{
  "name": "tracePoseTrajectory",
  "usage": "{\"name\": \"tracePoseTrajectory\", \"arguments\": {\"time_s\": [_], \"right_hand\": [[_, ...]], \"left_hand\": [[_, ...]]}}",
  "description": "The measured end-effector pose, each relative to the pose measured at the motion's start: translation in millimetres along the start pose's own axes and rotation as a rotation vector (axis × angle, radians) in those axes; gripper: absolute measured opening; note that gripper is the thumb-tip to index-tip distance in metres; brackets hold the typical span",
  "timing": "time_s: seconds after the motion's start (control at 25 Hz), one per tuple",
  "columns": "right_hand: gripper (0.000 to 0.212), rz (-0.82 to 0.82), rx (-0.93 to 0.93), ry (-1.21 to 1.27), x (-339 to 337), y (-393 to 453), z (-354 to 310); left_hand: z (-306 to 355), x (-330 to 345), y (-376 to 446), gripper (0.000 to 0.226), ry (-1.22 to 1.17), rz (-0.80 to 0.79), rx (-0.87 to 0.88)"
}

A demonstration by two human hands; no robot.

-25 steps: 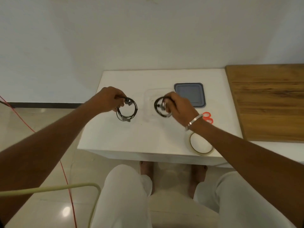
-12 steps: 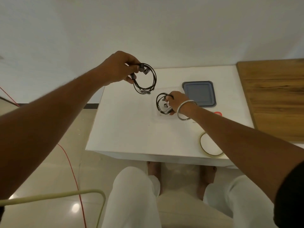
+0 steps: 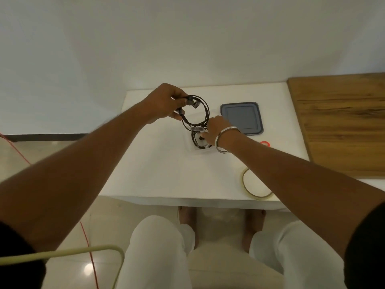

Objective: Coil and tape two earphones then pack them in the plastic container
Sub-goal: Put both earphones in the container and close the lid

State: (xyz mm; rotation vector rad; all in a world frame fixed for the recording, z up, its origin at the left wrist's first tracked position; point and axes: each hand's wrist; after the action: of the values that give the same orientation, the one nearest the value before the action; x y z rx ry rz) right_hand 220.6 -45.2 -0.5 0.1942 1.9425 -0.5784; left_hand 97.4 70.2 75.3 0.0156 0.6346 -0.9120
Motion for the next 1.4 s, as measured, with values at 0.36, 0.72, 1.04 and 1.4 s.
{"name": "tracePoseTrajectory", "arguments": {"time_s": [0.36, 0.72, 1.04, 1.4], "right_hand": [[0.027, 0.179, 0.073, 0.363, -16, 5, 36], [0.025, 0.353, 0.055, 0.328, -12, 4, 56], [0.019, 0.204, 0.127, 0.059, 4, -1, 93], [0.023, 0.224, -0.032, -0.222, 16, -5, 99]], "left_hand": [[-30, 54, 13, 0.017, -0.093, 0.044, -0.141], [-44, 85, 20, 0.017, 0.466, 0.144, -0.078], [-51, 81, 11, 0.03, 0.622, 0.248, 0.122], [-72, 69, 0, 0.028, 0.255, 0.466, -0.15]]}}
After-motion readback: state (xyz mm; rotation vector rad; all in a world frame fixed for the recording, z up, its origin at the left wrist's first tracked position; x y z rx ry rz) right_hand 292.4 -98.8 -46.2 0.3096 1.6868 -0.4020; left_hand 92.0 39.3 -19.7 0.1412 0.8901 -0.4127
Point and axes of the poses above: each hand's wrist, its own y-axis towards the middle knuckle, its own x-axis out of the palm, z = x × y, and after that the axes turned 1 degree about x, right-handed
